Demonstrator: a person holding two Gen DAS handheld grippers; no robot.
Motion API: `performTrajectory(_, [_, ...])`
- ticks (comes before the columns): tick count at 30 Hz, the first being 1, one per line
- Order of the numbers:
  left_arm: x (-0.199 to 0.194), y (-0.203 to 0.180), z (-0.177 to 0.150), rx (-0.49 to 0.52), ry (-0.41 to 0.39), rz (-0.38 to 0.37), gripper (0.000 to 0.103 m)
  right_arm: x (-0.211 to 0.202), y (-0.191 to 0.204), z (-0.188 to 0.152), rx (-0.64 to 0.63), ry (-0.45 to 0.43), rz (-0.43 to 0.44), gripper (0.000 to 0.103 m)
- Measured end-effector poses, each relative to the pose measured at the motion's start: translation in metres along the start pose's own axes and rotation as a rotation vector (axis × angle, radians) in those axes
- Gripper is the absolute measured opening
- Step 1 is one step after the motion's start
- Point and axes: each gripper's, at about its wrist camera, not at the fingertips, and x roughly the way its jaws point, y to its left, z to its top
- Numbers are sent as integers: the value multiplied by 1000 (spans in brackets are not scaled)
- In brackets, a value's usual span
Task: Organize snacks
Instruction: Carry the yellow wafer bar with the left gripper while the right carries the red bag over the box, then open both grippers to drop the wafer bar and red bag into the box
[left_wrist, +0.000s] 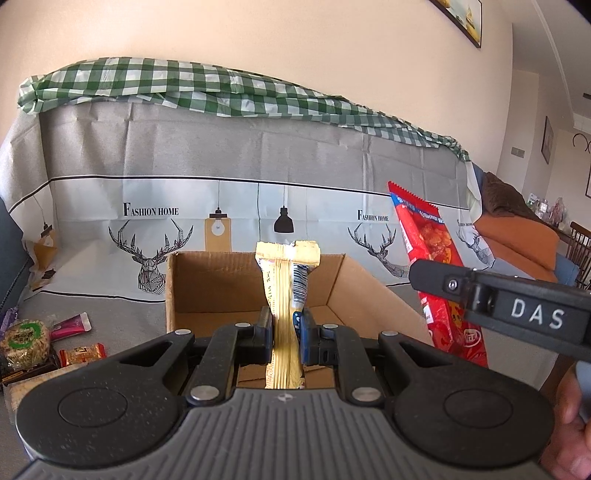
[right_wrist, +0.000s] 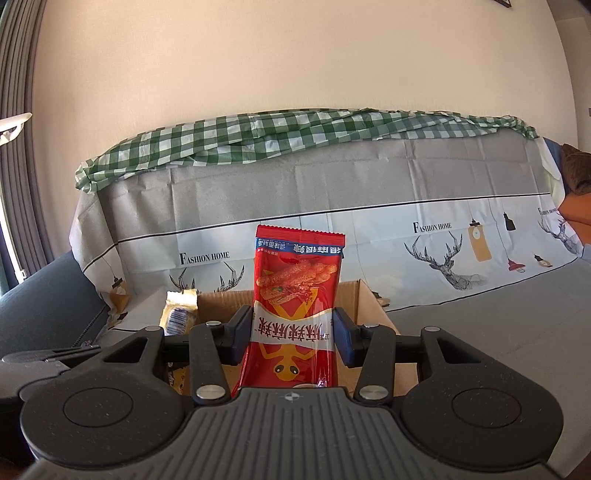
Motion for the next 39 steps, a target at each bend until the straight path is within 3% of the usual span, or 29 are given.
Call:
performTrajectory(21, [1,2,0,-14,12,-12,15,-10,3,7,-14,-21,-1,49])
performTrajectory(24, [6,3,-1,-24,53,-29,23,-9,5,5,-28,-7,-6,55])
performTrajectory(26, [5,3,0,-18,41,-23,26,-9,5,6,-26,-13,-19,73])
performTrajectory(39, [-21,26,-3,48,-9,38,27,-10,24,-1,-6,-6,11,74])
